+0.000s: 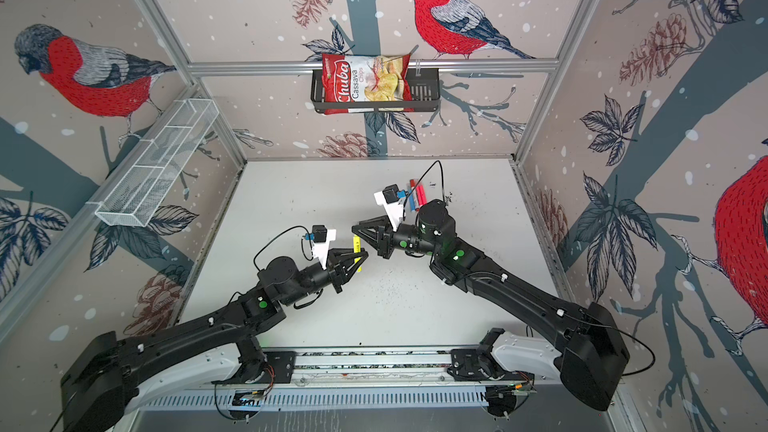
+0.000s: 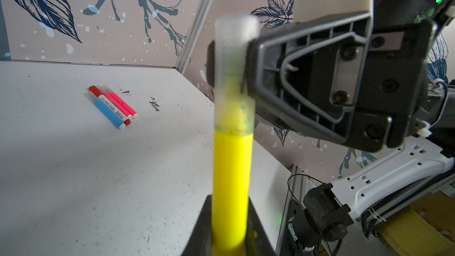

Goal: Insert the pens into the pen caps
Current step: 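Press the clear cap down onto the yellow highlighter tip with the right gripper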

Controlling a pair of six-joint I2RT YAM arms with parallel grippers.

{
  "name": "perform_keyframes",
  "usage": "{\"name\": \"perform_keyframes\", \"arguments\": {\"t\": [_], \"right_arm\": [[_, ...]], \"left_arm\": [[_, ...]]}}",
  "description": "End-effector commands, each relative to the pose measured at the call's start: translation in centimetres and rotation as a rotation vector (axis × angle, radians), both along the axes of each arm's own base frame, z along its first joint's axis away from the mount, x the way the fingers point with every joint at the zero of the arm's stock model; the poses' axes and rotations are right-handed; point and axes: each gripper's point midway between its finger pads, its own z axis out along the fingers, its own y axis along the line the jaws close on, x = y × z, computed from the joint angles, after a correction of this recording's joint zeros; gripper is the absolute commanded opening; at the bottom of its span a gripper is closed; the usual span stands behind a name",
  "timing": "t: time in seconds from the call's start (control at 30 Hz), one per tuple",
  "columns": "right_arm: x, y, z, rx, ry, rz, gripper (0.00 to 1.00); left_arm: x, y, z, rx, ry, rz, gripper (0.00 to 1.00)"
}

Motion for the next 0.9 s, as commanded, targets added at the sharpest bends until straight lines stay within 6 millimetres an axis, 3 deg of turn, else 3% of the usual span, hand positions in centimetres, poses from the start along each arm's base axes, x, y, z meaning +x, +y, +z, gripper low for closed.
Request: {"name": "perform_keyframes", "arguments": {"t": [0.0,0.13,0.3,0.87], "right_arm": [[-2.1,-0.2,-1.1,-0.084,0.045,0.088,0.24],[-1.7,-1.0,0.9,-0.060,-0.004,0.048,0.35],[-1.7,-1.5,1.3,-0.047,-0.034,0.033,0.51],[-1.2,0.6,-1.5,-0.118,0.007,0.068,0.46]], "left_arm": [[1.6,1.4,2.5,-0.102,-0.066,0.118,0.01],[1.6,1.4,1.8,-0.081,-0.055,0.121,0.01],[1.6,1.4,1.6,-0.072,-0.056,0.122,0.01],[1.2,0.7,2.4,-0.094,-0.072,0.081,0.02]]}}
